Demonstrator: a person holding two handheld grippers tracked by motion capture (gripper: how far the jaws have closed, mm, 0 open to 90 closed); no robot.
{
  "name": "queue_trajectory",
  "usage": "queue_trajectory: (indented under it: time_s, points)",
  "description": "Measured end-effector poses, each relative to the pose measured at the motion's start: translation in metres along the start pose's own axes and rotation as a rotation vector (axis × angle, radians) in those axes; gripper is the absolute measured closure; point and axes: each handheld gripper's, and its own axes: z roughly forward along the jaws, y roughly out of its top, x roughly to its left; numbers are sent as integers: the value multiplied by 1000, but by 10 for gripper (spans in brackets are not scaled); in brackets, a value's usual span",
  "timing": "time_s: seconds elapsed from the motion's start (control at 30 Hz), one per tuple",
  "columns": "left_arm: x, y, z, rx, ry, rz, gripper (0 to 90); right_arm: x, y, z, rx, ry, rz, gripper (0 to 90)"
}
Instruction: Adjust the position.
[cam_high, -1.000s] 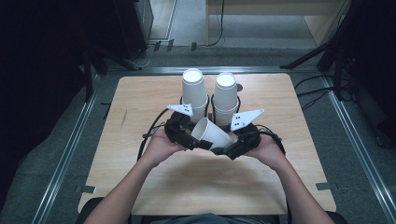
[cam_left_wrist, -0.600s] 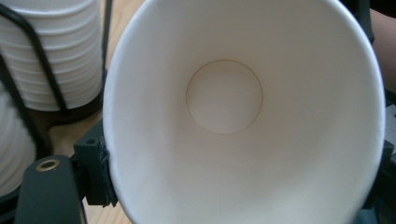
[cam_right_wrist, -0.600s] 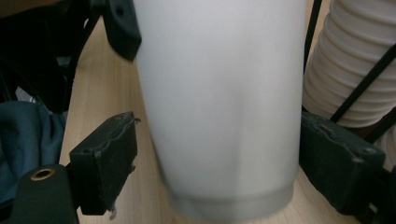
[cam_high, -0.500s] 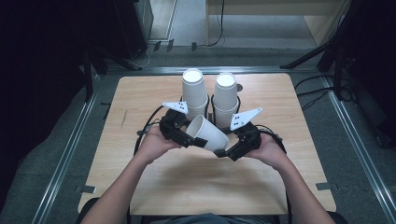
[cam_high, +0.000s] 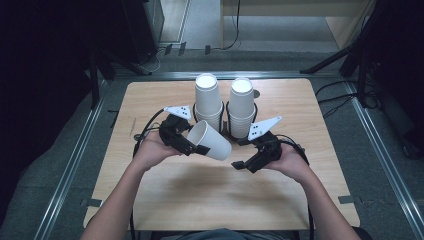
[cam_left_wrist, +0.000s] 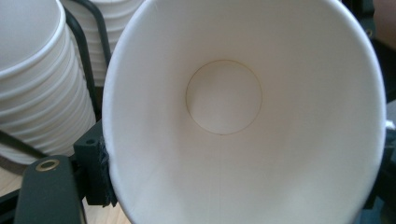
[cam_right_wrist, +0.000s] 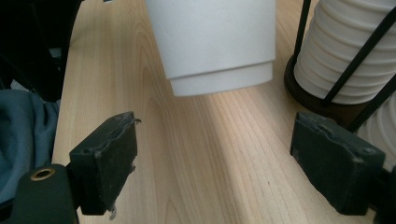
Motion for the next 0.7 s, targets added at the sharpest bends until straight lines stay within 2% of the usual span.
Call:
queue_trajectory:
  time_s: [0.27,0.4,0.7]
  points:
    - [-1,0,5,72,18,53,147,-1,-3,7,47,11,9,152]
    - [-3,2,11,126,32,92,147,-2,-5,10,63,24,14,152]
    - [-10,7,28,195,15,152,146,-1,-6,21,100,36,-3,152]
